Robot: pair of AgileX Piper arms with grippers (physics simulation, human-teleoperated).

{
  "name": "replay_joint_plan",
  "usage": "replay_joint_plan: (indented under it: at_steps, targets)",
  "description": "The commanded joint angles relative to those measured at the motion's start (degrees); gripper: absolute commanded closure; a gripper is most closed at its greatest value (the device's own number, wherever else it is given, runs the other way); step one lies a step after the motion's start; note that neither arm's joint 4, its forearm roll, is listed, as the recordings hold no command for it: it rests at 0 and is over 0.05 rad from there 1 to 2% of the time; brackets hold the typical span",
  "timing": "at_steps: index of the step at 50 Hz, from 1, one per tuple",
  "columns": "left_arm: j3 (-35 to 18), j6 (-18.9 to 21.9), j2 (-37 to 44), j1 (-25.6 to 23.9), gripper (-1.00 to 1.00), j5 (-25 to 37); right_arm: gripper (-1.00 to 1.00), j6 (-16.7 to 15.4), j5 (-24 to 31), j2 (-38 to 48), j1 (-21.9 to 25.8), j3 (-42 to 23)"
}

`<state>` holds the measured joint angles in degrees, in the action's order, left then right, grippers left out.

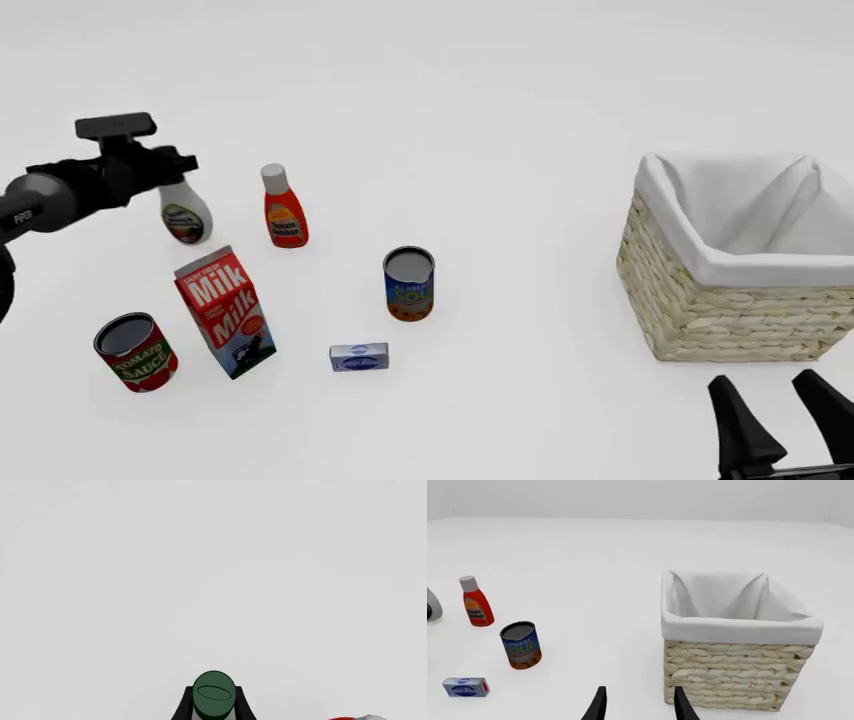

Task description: Pick the salad dressing and place it in the basket.

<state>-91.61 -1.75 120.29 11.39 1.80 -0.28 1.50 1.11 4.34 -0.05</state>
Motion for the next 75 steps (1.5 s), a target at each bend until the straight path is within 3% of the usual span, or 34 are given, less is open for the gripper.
replay_joint_plan:
  at_steps: [1, 16, 29, 44, 49, 56, 57, 75]
  targets:
    - [0.95, 1.27, -2.34, 1.26, 1.00, -1.59, -1.00, 0.00, -0.29, 0.26, 0.21, -0.01]
    - [-0.07, 1.61, -5.71, 1.54, 1.00, -0.03, -1.00, -0.02, -0.42, 0.37, 0.34, 0.00]
    - [-3.71, 2.85, -12.97, -4.15, 1.00, 6.68, -1.00, 0.23, 0.15, -0.19, 0.39, 0.01]
    - [-3.65, 5.12, -20.88, -9.56, 1.00, 11.15, -1.00, 0.37, -0.10, -0.15, 0.66, 0.01]
    - [-3.04, 6.91, -27.70, -16.41, 1.00, 14.33, -1.00, 0.68, -0.10, -0.41, 0.87, 0.00]
    - [-1.68, 6.65, -31.47, -21.32, 1.00, 15.59, -1.00, 0.76, 0.04, -0.75, 0.74, 0.00]
    - [-0.69, 7.23, -32.70, -23.94, 1.00, 15.93, -1.00, 0.78, 0.07, -0.81, 0.67, 0.01]
    - [4.52, 5.70, -36.09, -36.28, 1.00, 15.23, -1.00, 1.12, 0.01, -1.00, 0.62, 0.01]
